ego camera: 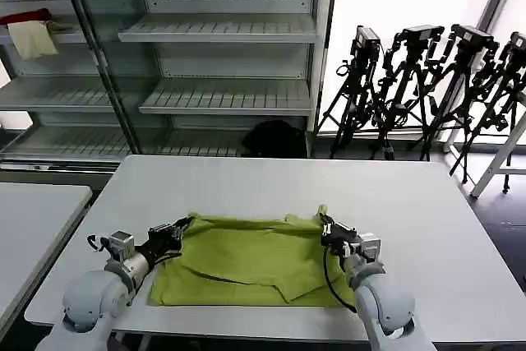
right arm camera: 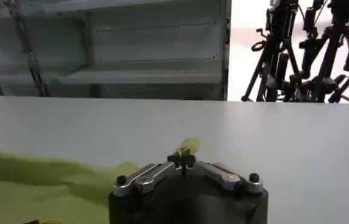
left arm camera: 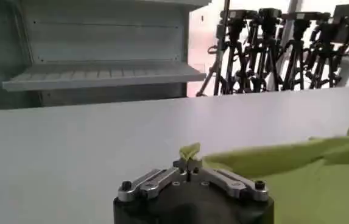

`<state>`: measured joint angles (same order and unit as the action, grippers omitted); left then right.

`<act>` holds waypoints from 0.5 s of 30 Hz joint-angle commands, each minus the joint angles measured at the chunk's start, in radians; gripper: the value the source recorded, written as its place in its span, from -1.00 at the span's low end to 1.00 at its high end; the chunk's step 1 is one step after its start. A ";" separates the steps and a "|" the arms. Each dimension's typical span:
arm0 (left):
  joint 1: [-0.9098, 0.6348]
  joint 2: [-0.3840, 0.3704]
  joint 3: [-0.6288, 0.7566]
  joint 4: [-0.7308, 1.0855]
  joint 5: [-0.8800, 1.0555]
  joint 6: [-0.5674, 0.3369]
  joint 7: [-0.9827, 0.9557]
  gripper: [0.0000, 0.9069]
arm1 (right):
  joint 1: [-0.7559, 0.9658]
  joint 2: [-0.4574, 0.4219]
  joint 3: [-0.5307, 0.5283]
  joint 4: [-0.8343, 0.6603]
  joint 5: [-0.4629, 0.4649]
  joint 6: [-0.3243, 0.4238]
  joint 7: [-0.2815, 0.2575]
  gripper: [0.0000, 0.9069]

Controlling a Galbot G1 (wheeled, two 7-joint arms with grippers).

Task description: Fold and organize the clothes.

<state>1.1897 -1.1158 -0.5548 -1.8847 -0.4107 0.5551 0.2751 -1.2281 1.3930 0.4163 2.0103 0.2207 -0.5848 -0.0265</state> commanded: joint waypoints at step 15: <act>0.226 0.012 -0.106 -0.133 0.075 -0.027 0.061 -1.00 | -0.253 0.004 0.024 0.150 -0.011 0.004 -0.003 -1.00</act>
<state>1.3586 -1.1014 -0.6327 -1.9813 -0.3744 0.5305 0.3253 -1.4173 1.3976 0.4382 2.1251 0.2116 -0.5809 -0.0290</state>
